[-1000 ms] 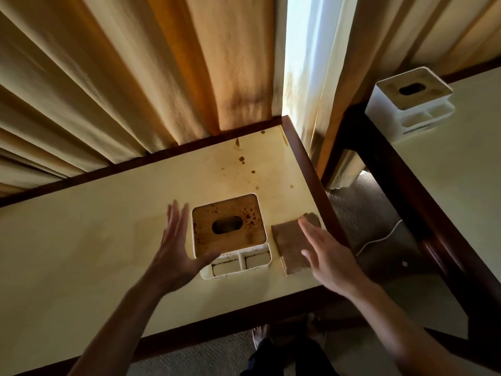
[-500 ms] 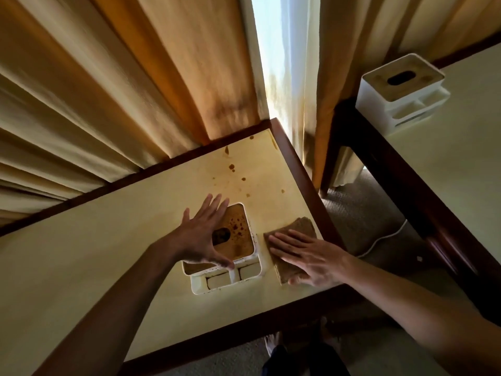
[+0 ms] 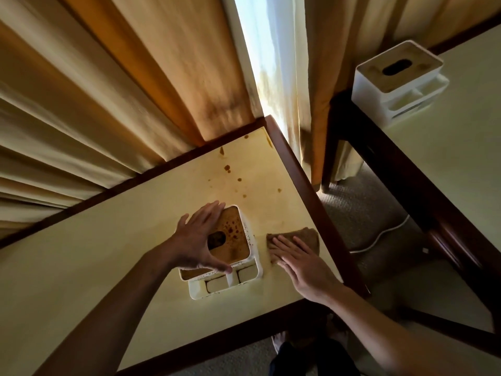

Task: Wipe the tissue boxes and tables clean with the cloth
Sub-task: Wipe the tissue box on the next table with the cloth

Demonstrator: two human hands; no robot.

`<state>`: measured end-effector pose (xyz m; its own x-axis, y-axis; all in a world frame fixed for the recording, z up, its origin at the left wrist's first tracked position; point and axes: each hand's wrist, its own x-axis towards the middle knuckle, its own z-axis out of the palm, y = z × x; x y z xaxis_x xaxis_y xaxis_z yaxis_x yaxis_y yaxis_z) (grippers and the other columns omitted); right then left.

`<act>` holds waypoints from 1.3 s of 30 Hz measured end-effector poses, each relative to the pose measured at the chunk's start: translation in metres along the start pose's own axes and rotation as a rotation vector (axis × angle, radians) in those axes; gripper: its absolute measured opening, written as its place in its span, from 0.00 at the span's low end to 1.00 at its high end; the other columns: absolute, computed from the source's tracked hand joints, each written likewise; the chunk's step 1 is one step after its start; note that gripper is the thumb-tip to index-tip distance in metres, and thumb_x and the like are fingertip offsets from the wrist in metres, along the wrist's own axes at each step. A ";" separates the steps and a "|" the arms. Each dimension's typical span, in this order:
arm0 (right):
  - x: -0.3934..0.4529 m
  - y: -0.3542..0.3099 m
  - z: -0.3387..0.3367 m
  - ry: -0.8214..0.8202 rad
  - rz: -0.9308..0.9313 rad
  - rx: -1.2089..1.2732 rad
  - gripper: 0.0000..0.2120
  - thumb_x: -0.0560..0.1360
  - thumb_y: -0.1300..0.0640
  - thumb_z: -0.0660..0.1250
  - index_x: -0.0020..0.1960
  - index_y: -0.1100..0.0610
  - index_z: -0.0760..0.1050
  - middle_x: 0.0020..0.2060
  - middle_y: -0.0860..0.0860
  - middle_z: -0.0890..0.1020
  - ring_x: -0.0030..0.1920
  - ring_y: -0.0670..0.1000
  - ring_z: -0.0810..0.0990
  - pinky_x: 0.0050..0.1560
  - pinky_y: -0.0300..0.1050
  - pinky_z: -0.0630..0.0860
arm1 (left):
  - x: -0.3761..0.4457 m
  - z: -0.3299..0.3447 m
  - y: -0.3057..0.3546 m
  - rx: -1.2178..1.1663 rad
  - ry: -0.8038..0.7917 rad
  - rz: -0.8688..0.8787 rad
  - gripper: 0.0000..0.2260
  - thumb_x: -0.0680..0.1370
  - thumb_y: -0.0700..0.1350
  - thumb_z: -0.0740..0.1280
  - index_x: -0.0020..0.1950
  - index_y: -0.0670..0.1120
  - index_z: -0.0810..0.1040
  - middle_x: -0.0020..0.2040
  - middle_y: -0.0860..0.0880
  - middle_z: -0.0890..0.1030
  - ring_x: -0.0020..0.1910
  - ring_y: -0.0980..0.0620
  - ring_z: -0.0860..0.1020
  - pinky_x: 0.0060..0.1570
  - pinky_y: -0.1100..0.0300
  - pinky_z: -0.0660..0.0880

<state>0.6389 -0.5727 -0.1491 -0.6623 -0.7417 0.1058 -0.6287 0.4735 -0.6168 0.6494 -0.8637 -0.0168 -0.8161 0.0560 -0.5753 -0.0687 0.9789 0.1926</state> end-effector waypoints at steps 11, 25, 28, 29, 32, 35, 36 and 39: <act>0.047 -0.071 -0.007 0.160 0.646 1.129 0.19 0.82 0.43 0.54 0.70 0.28 0.58 0.69 0.50 0.71 0.67 0.46 0.70 0.68 0.48 0.69 | 0.003 0.004 -0.007 0.014 0.016 0.053 0.65 0.55 0.83 0.65 0.76 0.61 0.28 0.78 0.60 0.32 0.78 0.55 0.41 0.77 0.40 0.43; 0.072 -0.085 -0.012 -0.029 0.906 1.383 0.22 0.79 0.35 0.52 0.66 0.45 0.71 0.53 0.47 0.79 0.48 0.39 0.76 0.39 0.29 0.74 | 0.005 0.005 -0.005 0.040 0.028 0.059 0.64 0.56 0.81 0.67 0.74 0.64 0.25 0.79 0.59 0.32 0.79 0.50 0.42 0.76 0.38 0.44; 0.087 -0.086 -0.017 -0.064 0.878 1.407 0.24 0.81 0.36 0.50 0.75 0.37 0.55 0.72 0.50 0.67 0.68 0.50 0.70 0.67 0.48 0.71 | 0.005 0.005 -0.004 0.051 0.026 0.052 0.64 0.56 0.81 0.67 0.74 0.63 0.25 0.78 0.58 0.31 0.79 0.49 0.41 0.76 0.37 0.44; 0.091 -0.085 -0.015 -0.061 0.871 1.418 0.21 0.81 0.37 0.51 0.74 0.37 0.58 0.72 0.51 0.68 0.68 0.53 0.70 0.64 0.51 0.73 | 0.005 0.005 -0.004 0.055 0.023 0.049 0.64 0.56 0.81 0.67 0.74 0.63 0.25 0.78 0.59 0.31 0.79 0.50 0.41 0.76 0.37 0.43; 0.102 -0.086 -0.025 -0.043 0.875 1.408 0.21 0.74 0.35 0.59 0.58 0.49 0.70 0.58 0.57 0.76 0.56 0.55 0.77 0.49 0.49 0.79 | 0.004 0.004 -0.002 0.047 0.013 0.042 0.65 0.57 0.80 0.68 0.75 0.63 0.26 0.78 0.59 0.31 0.79 0.50 0.41 0.76 0.37 0.42; 0.118 -0.085 -0.030 -0.102 0.820 1.421 0.30 0.66 0.30 0.60 0.58 0.50 0.68 0.58 0.57 0.75 0.57 0.58 0.76 0.54 0.58 0.79 | 0.004 0.003 0.000 0.036 0.005 0.028 0.65 0.57 0.79 0.70 0.75 0.63 0.26 0.78 0.58 0.32 0.79 0.50 0.42 0.76 0.37 0.43; 0.122 -0.086 -0.032 -0.112 0.818 1.385 0.30 0.66 0.29 0.60 0.58 0.49 0.68 0.58 0.57 0.74 0.57 0.58 0.76 0.55 0.60 0.79 | 0.004 0.003 0.000 0.035 0.004 0.025 0.65 0.57 0.79 0.70 0.75 0.63 0.27 0.79 0.58 0.33 0.79 0.50 0.42 0.76 0.37 0.43; 0.117 -0.092 -0.038 -0.026 0.655 1.116 0.20 0.77 0.36 0.55 0.62 0.47 0.67 0.56 0.53 0.75 0.55 0.54 0.77 0.57 0.59 0.78 | 0.005 0.003 0.000 0.049 -0.008 0.024 0.65 0.58 0.78 0.71 0.76 0.62 0.27 0.79 0.59 0.32 0.79 0.51 0.41 0.76 0.37 0.43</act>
<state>0.6035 -0.6845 -0.0502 -0.6997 -0.5392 -0.4688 0.4937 0.1094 -0.8627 0.6472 -0.8626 -0.0215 -0.8123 0.0808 -0.5776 -0.0211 0.9856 0.1675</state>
